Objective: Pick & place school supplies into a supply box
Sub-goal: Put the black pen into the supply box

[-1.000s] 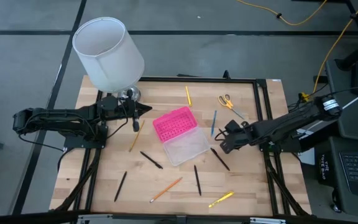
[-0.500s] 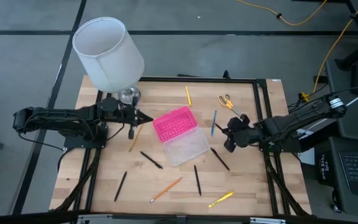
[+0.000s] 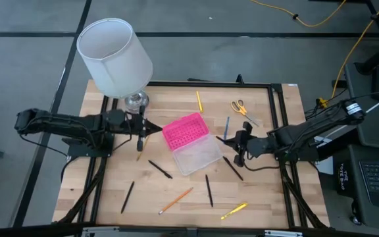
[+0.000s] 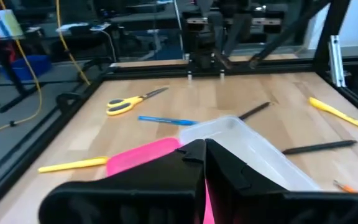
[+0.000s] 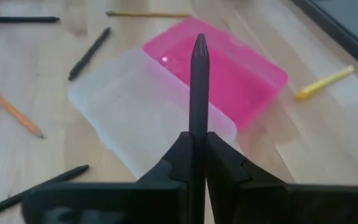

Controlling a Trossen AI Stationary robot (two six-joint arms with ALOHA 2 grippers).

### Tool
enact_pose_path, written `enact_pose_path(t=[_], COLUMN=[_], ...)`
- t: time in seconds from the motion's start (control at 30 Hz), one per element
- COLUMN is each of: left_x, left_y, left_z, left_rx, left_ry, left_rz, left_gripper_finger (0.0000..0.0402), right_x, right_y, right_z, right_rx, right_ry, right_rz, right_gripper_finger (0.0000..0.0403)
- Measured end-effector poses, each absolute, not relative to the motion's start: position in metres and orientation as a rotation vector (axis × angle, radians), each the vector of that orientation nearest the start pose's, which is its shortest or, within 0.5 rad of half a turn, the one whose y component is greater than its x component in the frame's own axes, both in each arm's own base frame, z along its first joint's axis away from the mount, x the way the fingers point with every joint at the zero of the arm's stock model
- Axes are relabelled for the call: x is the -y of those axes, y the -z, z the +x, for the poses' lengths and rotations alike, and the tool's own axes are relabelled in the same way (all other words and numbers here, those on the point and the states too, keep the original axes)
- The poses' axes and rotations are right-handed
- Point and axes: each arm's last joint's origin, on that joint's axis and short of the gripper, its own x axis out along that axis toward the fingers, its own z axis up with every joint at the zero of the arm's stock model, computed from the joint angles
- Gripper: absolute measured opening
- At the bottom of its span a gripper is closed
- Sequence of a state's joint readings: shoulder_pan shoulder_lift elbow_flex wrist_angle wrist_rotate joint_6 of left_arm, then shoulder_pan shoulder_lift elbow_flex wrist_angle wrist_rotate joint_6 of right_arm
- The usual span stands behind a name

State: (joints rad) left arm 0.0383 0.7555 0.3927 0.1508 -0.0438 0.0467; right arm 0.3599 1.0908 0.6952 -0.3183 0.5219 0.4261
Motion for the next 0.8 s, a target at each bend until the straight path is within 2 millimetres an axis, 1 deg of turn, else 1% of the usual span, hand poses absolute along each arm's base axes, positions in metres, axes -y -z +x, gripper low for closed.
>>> enact_pose_path(t=[0.07, 0.27, 0.43, 0.57, 0.8], left_x=[-0.004, 0.007, 0.012, 0.014, 0.018], left_y=[-0.233, -0.234, -0.234, -0.234, -0.234], left_z=[0.173, 0.173, 0.172, 0.172, 0.172], left_rx=[-0.213, -0.209, -0.208, -0.209, -0.208], left_ry=[-0.053, 0.009, 0.008, -0.009, 0.017], left_rz=[0.050, 0.056, 0.063, 0.062, 0.063], left_gripper_finger=[0.0004, 0.0004, 0.0004, 0.0004, 0.0004], right_x=[-0.065, -0.072, -0.073, -0.070, -0.065], right_y=[-0.236, -0.228, -0.223, -0.226, -0.235], right_z=[0.213, 0.234, 0.247, 0.253, 0.259], right_rx=[-0.592, -0.568, -0.544, -0.503, -0.412], right_ry=[0.267, 0.138, 0.056, 0.003, -0.125], right_rz=[0.083, 0.041, -0.012, -0.029, -0.013], right_gripper_finger=[0.0032, 0.0029, 0.0031, 0.0031, 0.0032])
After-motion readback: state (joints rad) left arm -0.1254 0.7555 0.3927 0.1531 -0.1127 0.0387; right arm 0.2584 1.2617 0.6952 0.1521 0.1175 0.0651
